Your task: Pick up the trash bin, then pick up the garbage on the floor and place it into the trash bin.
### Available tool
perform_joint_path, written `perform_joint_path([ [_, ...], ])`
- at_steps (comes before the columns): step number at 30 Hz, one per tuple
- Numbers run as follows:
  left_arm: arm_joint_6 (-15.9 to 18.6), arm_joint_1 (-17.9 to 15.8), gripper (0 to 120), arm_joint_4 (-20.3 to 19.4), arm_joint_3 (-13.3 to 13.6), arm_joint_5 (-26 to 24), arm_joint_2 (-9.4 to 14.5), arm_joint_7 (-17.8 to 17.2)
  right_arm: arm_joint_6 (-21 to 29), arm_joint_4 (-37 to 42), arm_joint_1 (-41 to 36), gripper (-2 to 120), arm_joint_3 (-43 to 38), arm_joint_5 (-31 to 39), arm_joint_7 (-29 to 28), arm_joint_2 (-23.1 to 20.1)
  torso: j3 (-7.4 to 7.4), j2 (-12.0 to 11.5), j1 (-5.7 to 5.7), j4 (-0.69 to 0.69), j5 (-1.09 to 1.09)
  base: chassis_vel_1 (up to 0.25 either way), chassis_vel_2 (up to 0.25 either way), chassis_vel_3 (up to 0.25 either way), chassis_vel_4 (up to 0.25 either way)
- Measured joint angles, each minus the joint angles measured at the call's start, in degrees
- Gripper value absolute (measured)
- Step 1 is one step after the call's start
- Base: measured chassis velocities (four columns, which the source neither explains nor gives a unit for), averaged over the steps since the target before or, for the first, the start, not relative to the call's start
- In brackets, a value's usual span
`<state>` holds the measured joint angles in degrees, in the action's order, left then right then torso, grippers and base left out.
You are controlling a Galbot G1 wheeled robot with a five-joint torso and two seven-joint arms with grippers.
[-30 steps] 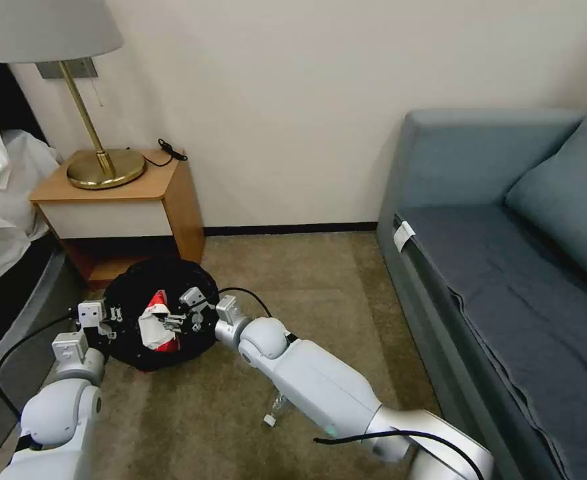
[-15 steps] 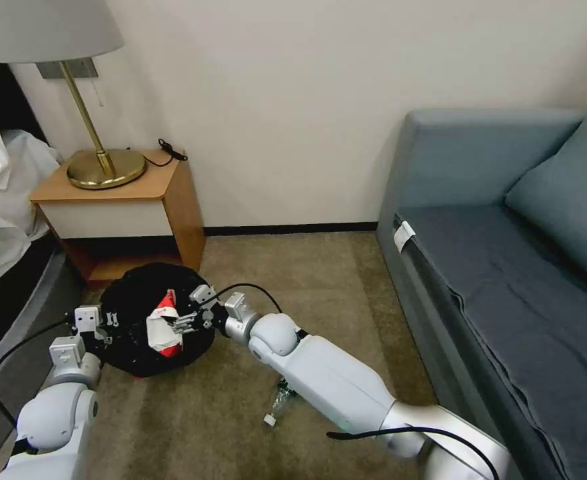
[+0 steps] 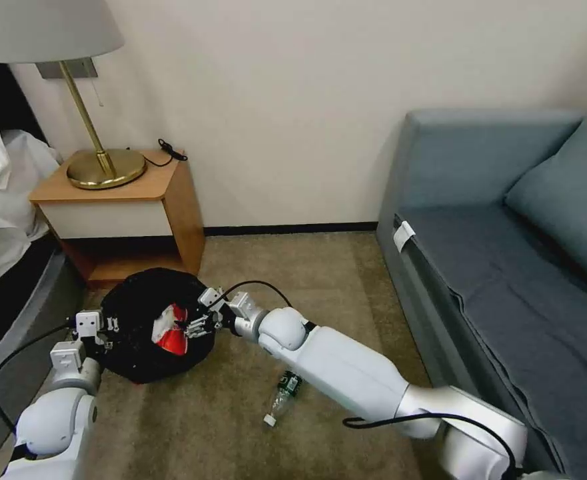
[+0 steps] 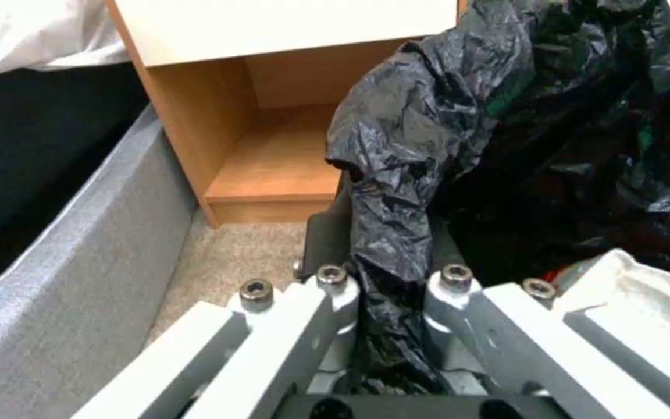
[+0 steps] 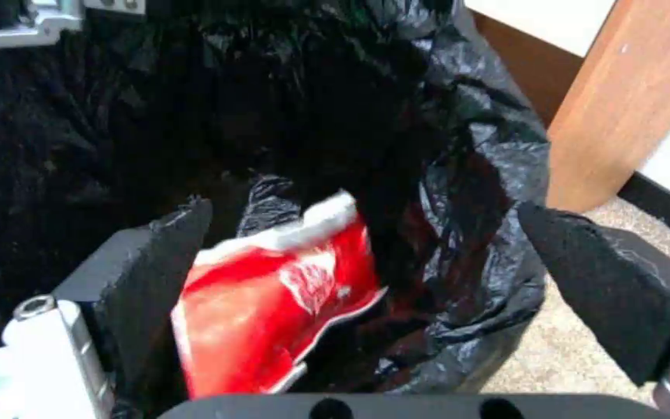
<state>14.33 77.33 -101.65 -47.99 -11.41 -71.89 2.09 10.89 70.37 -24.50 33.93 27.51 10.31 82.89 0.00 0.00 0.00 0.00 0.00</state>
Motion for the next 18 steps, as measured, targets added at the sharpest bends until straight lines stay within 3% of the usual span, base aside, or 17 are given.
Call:
perform_joint_path([
  [4, -0.23, -0.37, 4, 0.92, -0.58, -0.28, 0.83, -0.15, 2.13, 3.64, 0.46, 100, 0.51, 1.65, -0.54, -2.01, 0.00, 0.00, 0.00, 0.01, 0.00, 0.000, 0.000, 0.000, 0.000],
  [10, -0.66, -1.26, 4, 2.40, -1.16, -0.33, 2.05, -0.39, 4.52, 8.61, 3.32, 100, 4.92, 3.47, 0.21, -8.97, 0.00, 0.00, 0.00, 0.00, 0.00, 0.000, 0.000, 0.000, 0.000],
  [13, -0.68, -1.52, 4, 2.83, -1.29, -0.31, 2.25, -0.48, 3.81, 9.16, 4.13, 100, 6.38, 1.17, 3.32, -12.49, 0.00, 0.00, 0.00, 0.01, 0.02, 0.000, 0.000, 0.000, 0.000],
  [15, -0.71, -1.61, 4, 2.98, -1.32, -0.30, 2.31, -0.53, 2.29, 8.84, 4.51, 100, 7.24, -2.76, 7.79, -15.91, 0.00, 0.00, 0.00, 0.01, 0.02, 0.000, 0.000, 0.000, 0.000],
  [17, -0.79, -1.64, 4, 3.04, -1.34, -0.26, 2.23, -0.55, -0.12, 7.47, 4.13, 100, 7.83, -11.89, 14.07, -20.11, 0.00, 0.00, 0.00, -0.03, 0.00, 0.000, 0.000, 0.000, 0.000],
  [18, -0.79, -1.64, 4, 3.04, -1.34, -0.26, 2.23, -0.55, -0.12, 7.47, 4.13, 100, 7.83, -11.89, 14.07, -20.11, 0.00, 0.00, 0.00, -0.03, 0.00, 0.000, 0.000, 0.000, 0.000],
])
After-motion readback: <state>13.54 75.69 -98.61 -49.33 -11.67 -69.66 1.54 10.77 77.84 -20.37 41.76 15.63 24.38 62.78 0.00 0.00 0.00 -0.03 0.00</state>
